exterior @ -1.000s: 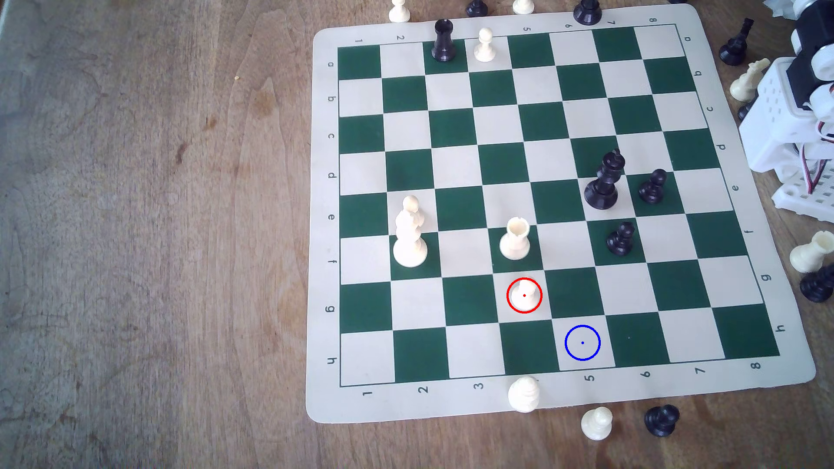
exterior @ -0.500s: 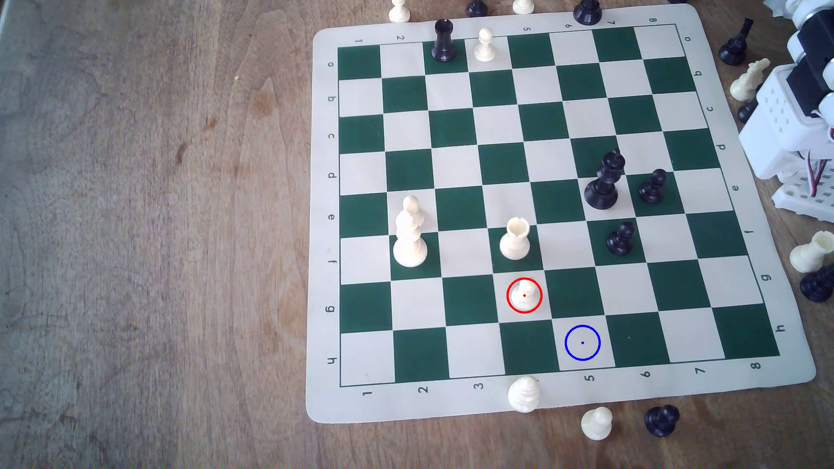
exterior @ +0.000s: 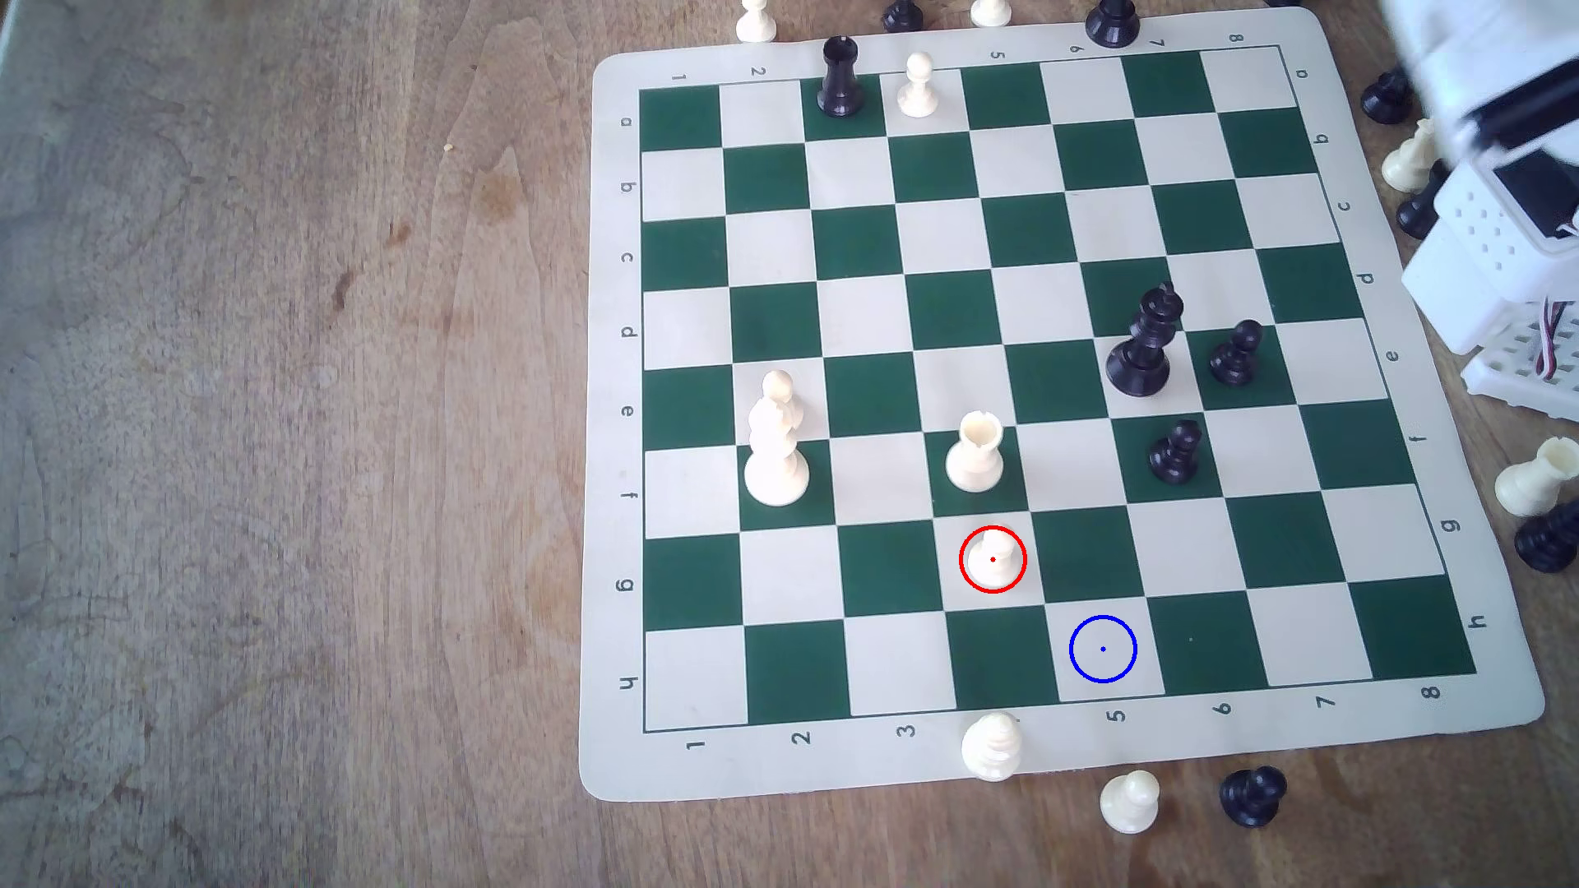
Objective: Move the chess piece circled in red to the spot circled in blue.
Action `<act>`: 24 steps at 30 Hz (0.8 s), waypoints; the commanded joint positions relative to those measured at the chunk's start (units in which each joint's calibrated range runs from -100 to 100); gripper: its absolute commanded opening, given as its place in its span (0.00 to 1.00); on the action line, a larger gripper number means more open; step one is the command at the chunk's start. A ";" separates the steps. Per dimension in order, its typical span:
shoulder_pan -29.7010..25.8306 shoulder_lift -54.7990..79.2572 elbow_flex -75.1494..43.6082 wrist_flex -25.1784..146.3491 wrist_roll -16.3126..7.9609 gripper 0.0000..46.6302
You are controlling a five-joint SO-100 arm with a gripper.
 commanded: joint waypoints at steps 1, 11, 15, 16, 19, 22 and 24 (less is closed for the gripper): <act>-0.85 11.05 -11.80 13.92 -1.12 0.00; -2.41 34.14 -40.81 45.29 -3.47 0.01; -2.96 42.97 -53.23 54.63 -4.74 0.01; -3.12 45.00 -56.13 56.59 -4.98 0.01; -3.98 51.45 -65.38 63.31 -6.50 0.01; -3.35 60.20 -75.08 68.88 -10.06 0.01; -2.73 65.38 -78.71 71.50 -11.04 0.01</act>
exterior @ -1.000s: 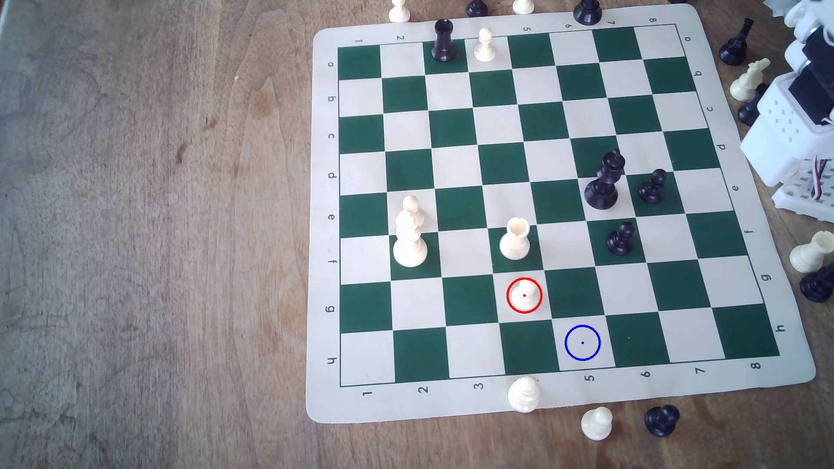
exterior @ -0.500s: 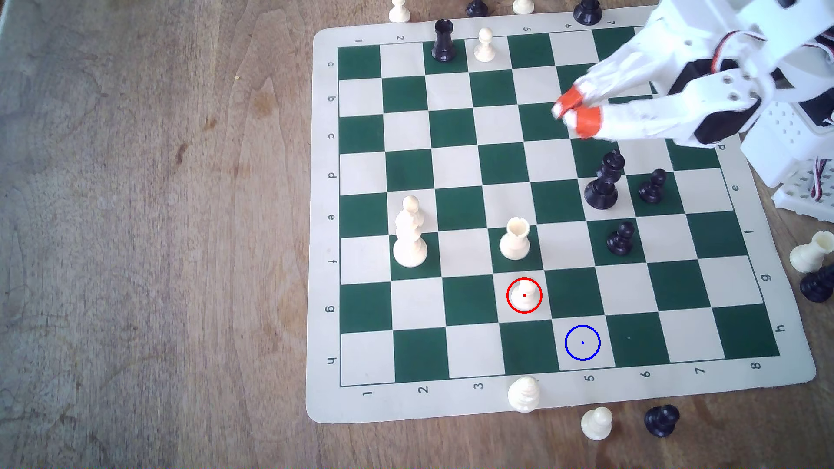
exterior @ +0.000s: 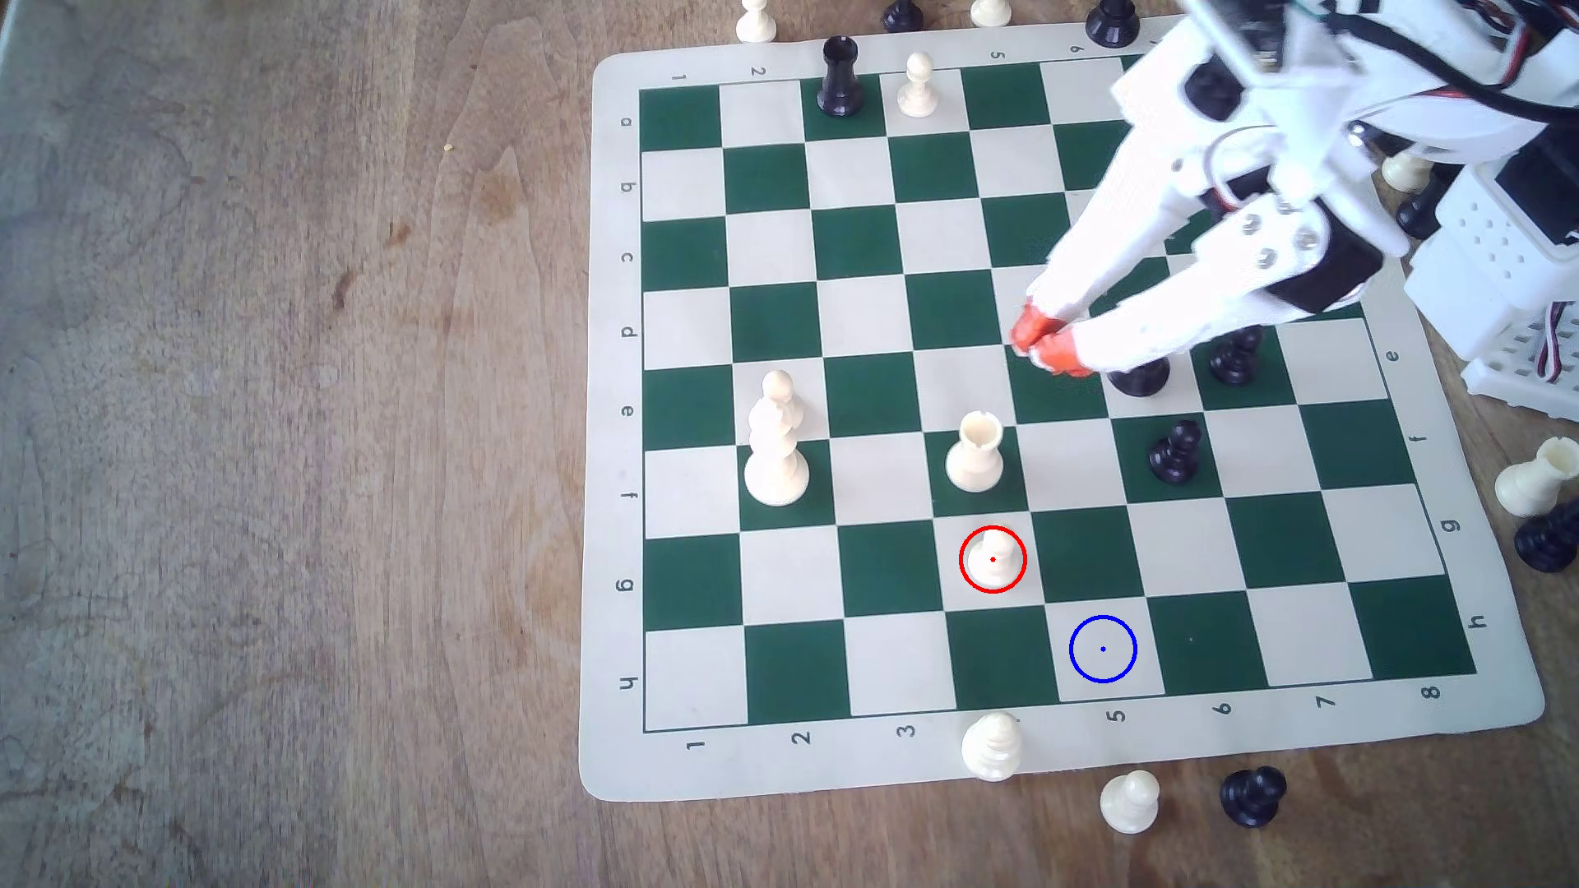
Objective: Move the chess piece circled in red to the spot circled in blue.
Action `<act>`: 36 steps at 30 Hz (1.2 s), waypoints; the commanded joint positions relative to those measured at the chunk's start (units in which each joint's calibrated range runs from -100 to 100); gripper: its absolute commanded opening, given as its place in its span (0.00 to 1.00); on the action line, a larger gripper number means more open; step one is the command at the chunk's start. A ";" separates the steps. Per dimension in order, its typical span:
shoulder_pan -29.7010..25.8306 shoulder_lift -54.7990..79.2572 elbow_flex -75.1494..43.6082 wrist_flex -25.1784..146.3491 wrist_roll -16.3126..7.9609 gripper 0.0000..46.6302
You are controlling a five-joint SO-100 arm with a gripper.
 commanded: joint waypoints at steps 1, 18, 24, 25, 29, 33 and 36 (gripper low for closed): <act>1.04 9.26 -13.46 5.13 -2.49 0.01; -3.19 20.97 -19.35 11.44 -9.08 0.27; -4.36 26.66 -19.26 8.90 -8.94 0.25; -4.36 28.86 -19.44 8.73 -8.69 0.24; -3.81 32.01 -19.98 7.75 -8.50 0.24; -3.11 33.87 -20.16 6.93 -8.35 0.26; -2.48 34.55 -20.16 6.36 -8.25 0.27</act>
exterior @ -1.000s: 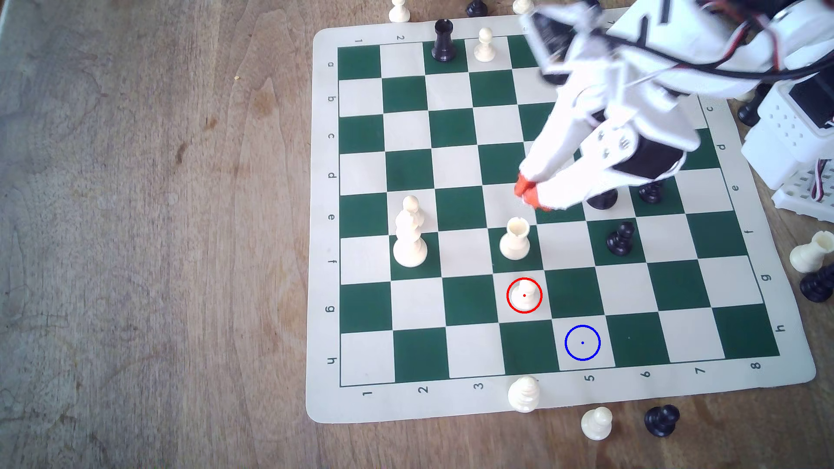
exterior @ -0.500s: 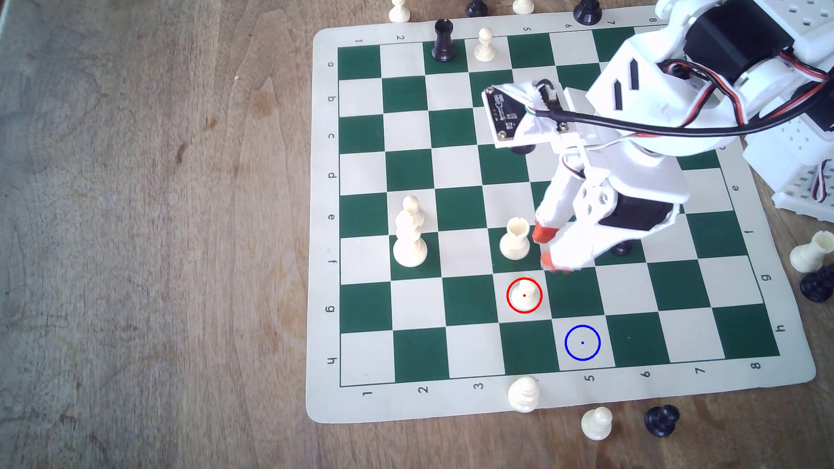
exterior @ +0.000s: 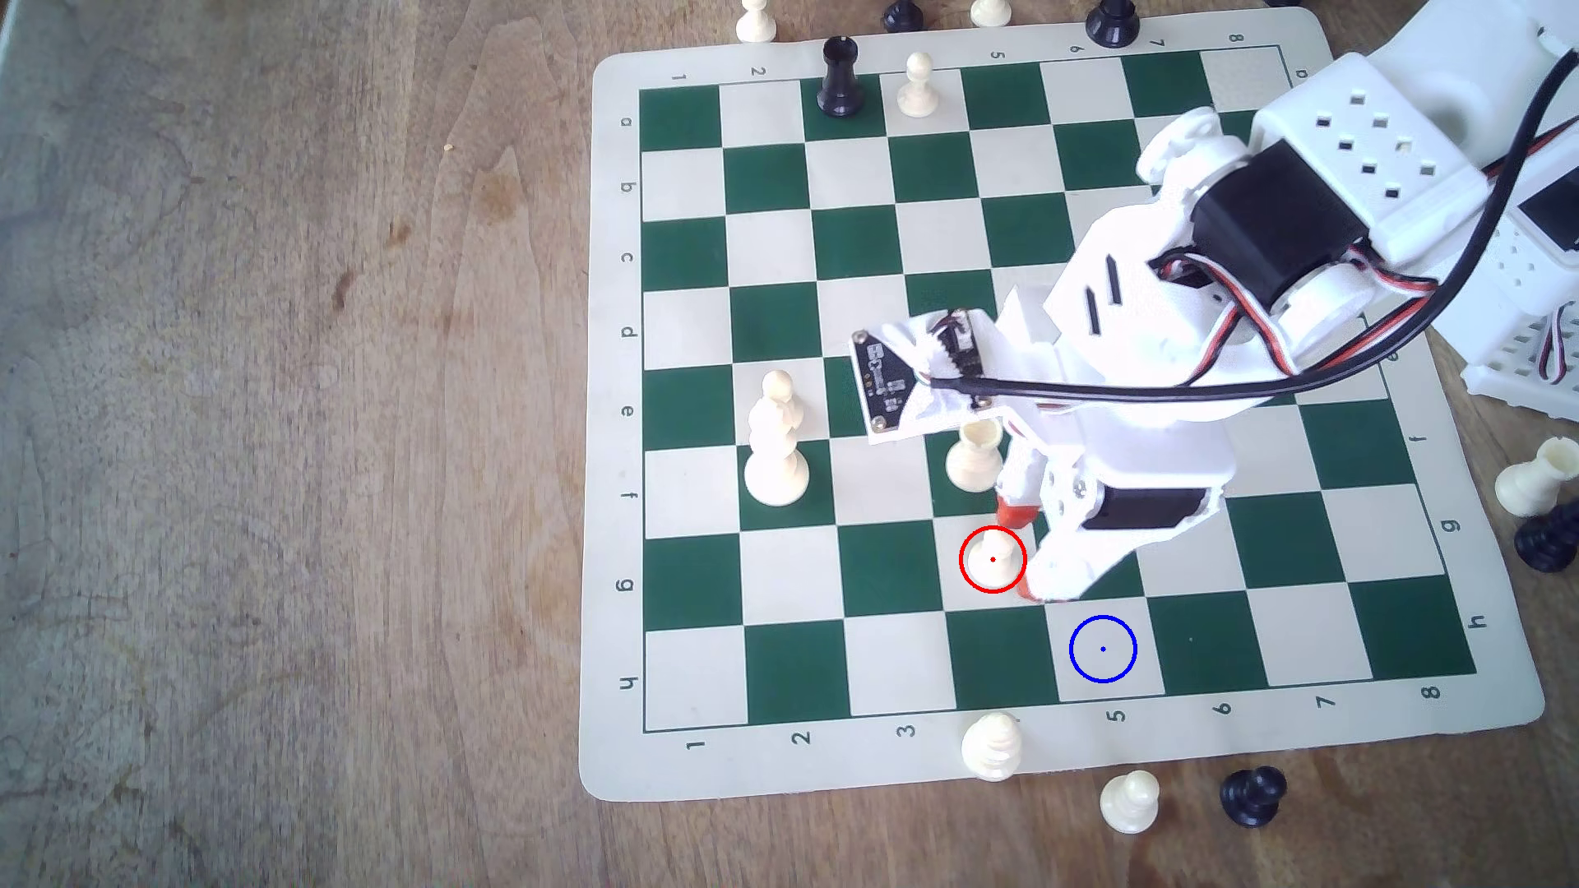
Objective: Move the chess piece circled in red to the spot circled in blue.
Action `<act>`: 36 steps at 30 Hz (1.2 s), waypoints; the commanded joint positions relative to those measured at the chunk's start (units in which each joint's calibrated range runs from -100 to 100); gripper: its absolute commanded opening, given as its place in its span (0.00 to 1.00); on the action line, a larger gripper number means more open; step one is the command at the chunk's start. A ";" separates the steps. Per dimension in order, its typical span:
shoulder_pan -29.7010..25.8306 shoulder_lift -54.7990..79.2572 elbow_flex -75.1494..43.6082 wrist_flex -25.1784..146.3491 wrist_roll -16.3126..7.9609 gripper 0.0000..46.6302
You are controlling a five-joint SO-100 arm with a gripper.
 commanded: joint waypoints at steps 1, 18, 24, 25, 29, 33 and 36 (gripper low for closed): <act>1.36 -0.64 -4.35 -1.05 0.44 0.27; 3.23 2.25 -2.81 -2.69 1.03 0.30; 3.55 2.50 -1.45 -2.69 1.51 0.30; 3.55 2.76 -1.36 -2.69 1.56 0.30; 3.31 3.69 -1.27 -2.77 1.66 0.30; 2.61 4.80 -0.18 -3.51 1.61 0.29; 2.45 4.97 0.37 -4.33 1.56 0.29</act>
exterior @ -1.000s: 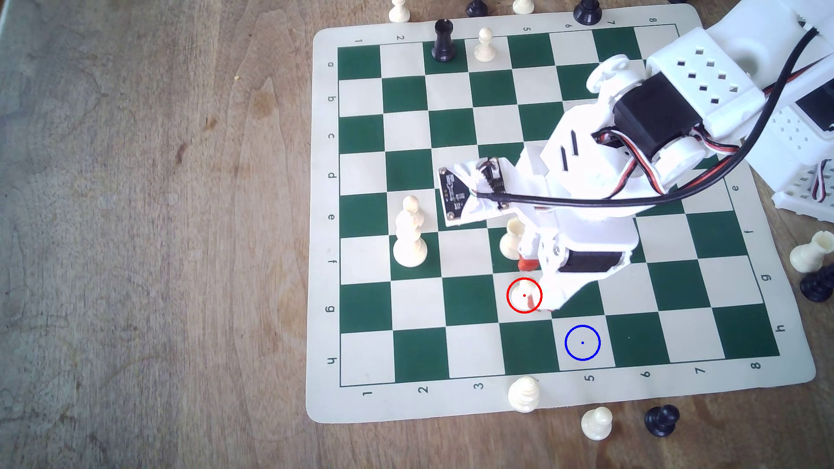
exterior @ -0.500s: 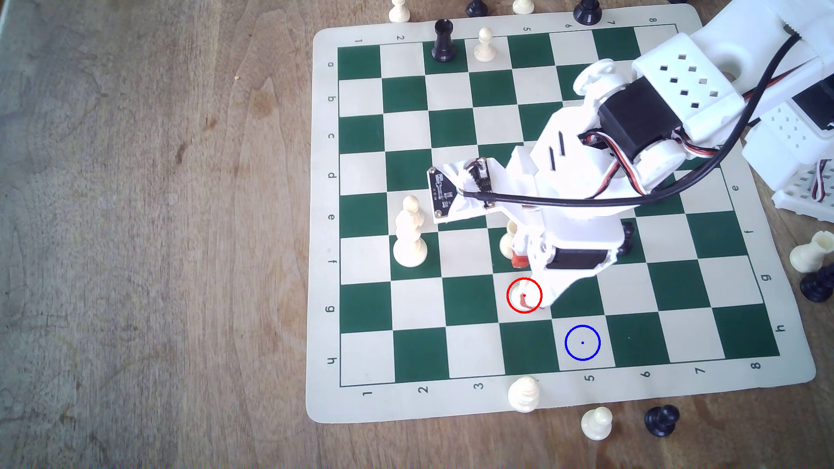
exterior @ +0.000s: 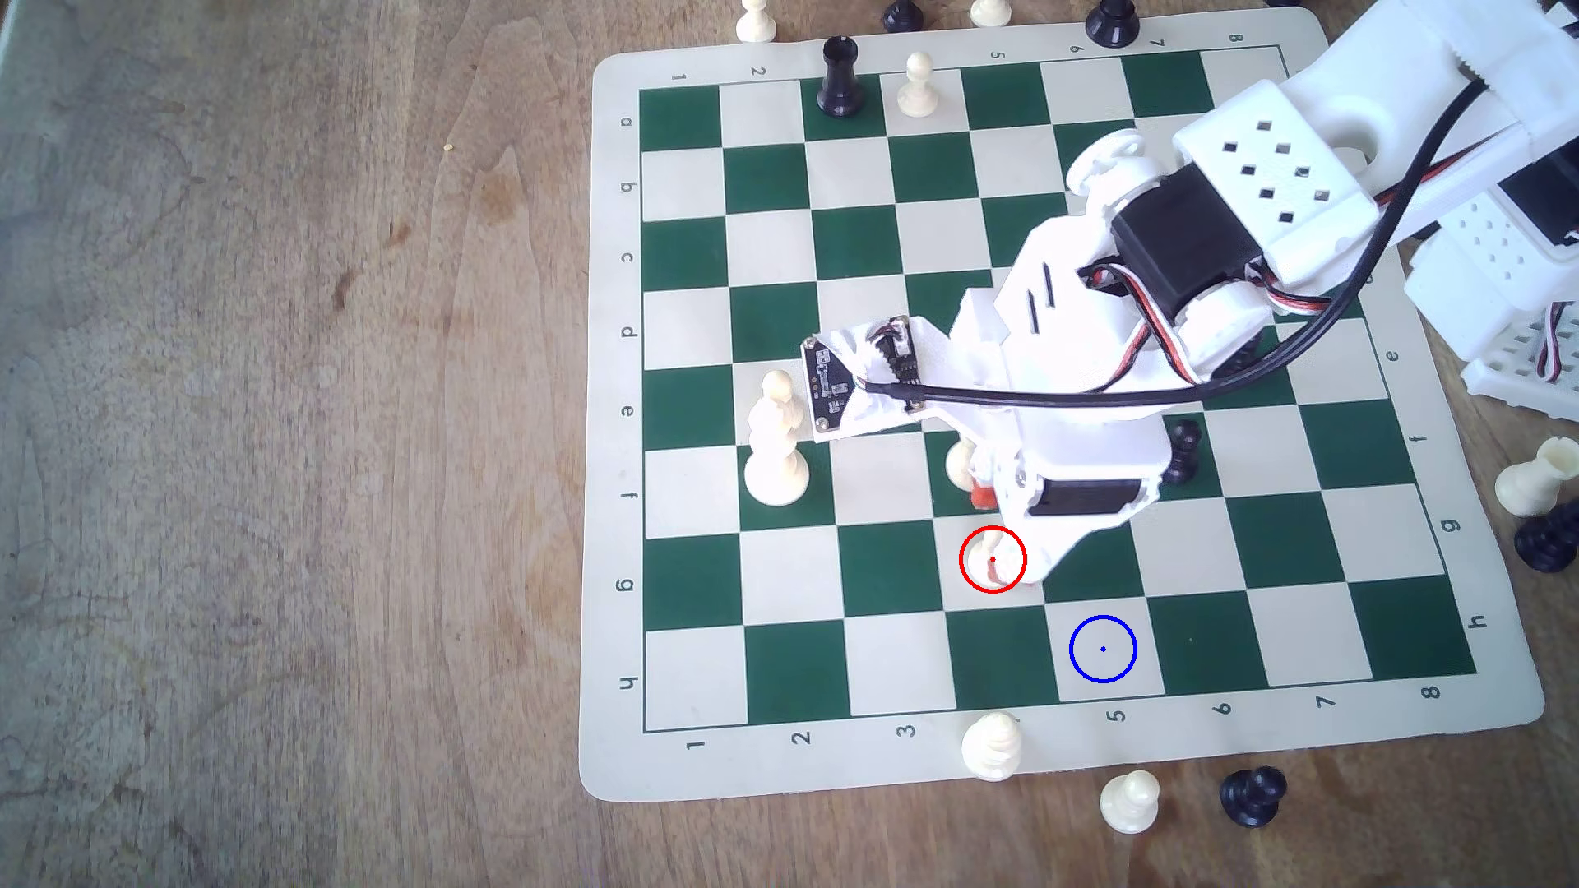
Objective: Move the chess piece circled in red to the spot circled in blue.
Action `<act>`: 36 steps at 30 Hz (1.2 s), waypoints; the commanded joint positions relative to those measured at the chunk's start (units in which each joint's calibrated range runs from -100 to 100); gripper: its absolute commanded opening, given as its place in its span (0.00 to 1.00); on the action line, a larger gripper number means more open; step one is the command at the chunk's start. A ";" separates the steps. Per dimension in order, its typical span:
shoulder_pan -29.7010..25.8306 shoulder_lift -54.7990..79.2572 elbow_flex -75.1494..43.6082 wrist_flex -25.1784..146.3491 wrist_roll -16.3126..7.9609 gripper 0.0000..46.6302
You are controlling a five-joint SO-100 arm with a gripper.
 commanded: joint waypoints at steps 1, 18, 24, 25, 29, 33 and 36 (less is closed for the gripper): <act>-0.79 -1.07 -0.54 -1.87 -0.05 0.29; -0.63 0.38 -0.54 -2.03 0.05 0.23; -0.56 -0.05 -0.72 -2.28 0.05 0.20; -0.48 -0.05 -0.81 -2.28 0.00 0.19; -0.48 -0.13 -0.81 -2.28 0.05 0.08; -0.63 -0.13 -0.54 -2.44 -0.20 0.00; -0.63 -0.13 -0.63 -2.61 -0.24 0.00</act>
